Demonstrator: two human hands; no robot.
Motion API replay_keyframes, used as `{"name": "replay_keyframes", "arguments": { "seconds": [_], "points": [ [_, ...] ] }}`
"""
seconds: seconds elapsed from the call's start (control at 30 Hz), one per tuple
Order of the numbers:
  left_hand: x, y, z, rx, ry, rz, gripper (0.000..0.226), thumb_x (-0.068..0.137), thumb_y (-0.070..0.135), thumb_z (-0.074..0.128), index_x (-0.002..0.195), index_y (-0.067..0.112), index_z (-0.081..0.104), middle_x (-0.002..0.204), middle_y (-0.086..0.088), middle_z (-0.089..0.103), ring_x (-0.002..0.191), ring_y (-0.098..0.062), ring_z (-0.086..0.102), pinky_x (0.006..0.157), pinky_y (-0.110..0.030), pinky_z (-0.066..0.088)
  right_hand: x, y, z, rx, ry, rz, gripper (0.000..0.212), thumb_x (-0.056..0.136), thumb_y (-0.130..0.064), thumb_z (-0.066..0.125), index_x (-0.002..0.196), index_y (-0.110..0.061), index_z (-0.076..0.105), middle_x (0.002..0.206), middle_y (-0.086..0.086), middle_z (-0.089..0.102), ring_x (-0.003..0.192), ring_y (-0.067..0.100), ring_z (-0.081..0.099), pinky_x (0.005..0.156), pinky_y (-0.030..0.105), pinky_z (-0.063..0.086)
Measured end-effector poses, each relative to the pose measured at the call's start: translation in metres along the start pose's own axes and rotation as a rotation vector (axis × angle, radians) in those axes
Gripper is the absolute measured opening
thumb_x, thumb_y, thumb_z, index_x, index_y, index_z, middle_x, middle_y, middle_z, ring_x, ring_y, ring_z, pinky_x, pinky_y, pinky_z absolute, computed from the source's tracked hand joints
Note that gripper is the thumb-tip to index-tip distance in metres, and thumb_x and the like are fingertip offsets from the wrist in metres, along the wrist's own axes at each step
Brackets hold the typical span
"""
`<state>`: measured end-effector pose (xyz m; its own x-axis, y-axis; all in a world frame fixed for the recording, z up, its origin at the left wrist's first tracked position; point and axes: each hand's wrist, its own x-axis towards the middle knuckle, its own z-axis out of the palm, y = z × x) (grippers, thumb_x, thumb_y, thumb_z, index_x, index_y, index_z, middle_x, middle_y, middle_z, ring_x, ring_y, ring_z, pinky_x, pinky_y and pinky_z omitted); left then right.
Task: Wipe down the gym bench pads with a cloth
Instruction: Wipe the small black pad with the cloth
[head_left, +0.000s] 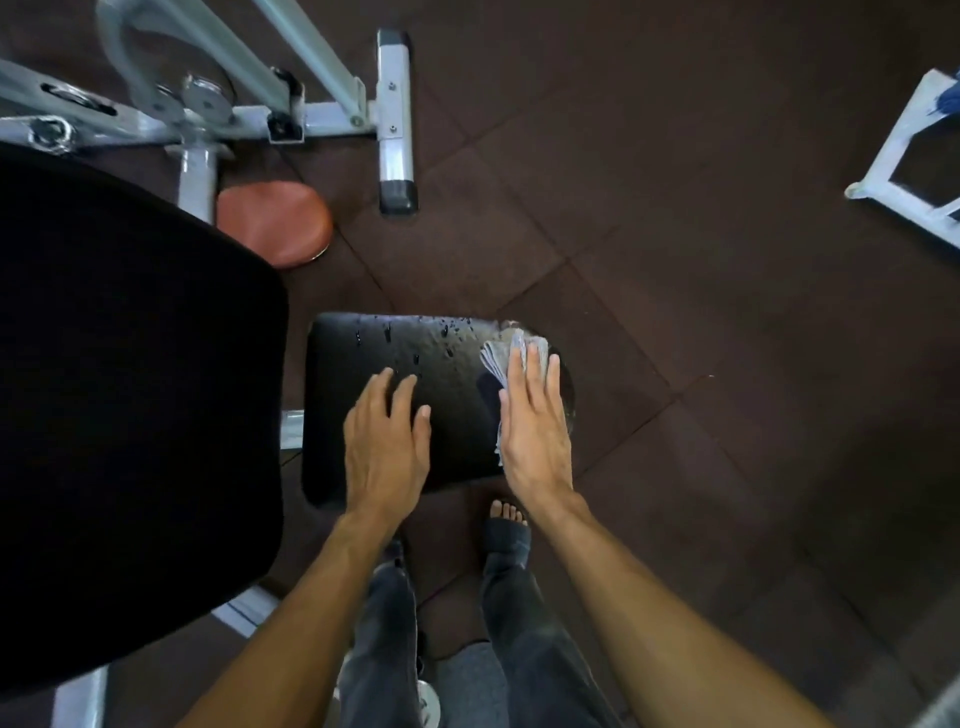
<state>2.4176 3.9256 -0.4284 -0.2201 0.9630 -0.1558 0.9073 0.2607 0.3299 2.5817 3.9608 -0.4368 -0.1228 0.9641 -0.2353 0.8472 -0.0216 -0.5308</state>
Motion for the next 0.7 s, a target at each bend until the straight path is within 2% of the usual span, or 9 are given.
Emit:
{"name": "replay_keyframes", "arguments": {
  "seconds": [0.17,0.27,0.43,0.57,0.7],
  "points": [
    [0.029,-0.056,0.011,-0.030,0.031,-0.023,0.052,0.103,0.037,0.039,0.146,0.008,0.042,0.159,-0.018,0.031,0.148,-0.033,0.028,0.118,-0.051,0.030,0.029,-0.005,0.048,-0.158,0.025,0.061,0.053,0.108,-0.029,0.024,0.157,-0.017,0.010,0.166,0.007,0.002,0.153,0.030,-0.005,0.124,0.049,0.014],
    [0.038,-0.083,0.024,-0.002,-0.010,0.067,0.062,0.101,0.045,0.031,0.152,0.009,0.033,0.164,-0.015,0.020,0.152,-0.030,0.019,0.122,-0.049,0.023,0.025,-0.014,0.075,-0.246,0.115,0.130,0.056,0.106,-0.037,0.030,0.157,-0.020,0.014,0.166,0.008,0.007,0.152,0.035,0.005,0.122,0.048,0.016],
    [0.050,-0.101,0.045,0.012,0.021,0.142,0.065,0.103,0.048,0.029,0.157,0.013,0.023,0.167,-0.011,0.011,0.155,-0.025,0.009,0.124,-0.049,0.016,-0.009,-0.001,0.083,-0.389,0.080,0.029,0.057,0.105,-0.044,0.027,0.157,-0.026,0.013,0.166,0.003,0.006,0.153,0.031,0.003,0.121,0.050,0.019],
    [0.050,-0.105,0.053,0.064,0.032,0.161,0.068,0.103,0.052,0.023,0.158,0.013,0.018,0.168,-0.010,0.009,0.156,-0.024,0.007,0.125,-0.049,0.015,-0.014,0.022,0.066,-0.463,0.064,0.093,0.058,0.104,-0.047,0.025,0.157,-0.031,0.008,0.166,-0.003,0.004,0.153,0.027,0.002,0.121,0.059,0.013],
    [0.053,-0.104,0.054,0.124,0.035,0.141,0.071,0.102,0.055,0.020,0.158,0.012,0.017,0.168,-0.011,0.008,0.156,-0.024,0.006,0.125,-0.049,0.014,0.037,0.012,0.059,-0.350,0.175,0.273,0.053,0.105,-0.045,0.021,0.156,-0.034,0.012,0.167,-0.002,0.003,0.153,0.030,-0.003,0.120,0.062,0.006]
  ]
}}
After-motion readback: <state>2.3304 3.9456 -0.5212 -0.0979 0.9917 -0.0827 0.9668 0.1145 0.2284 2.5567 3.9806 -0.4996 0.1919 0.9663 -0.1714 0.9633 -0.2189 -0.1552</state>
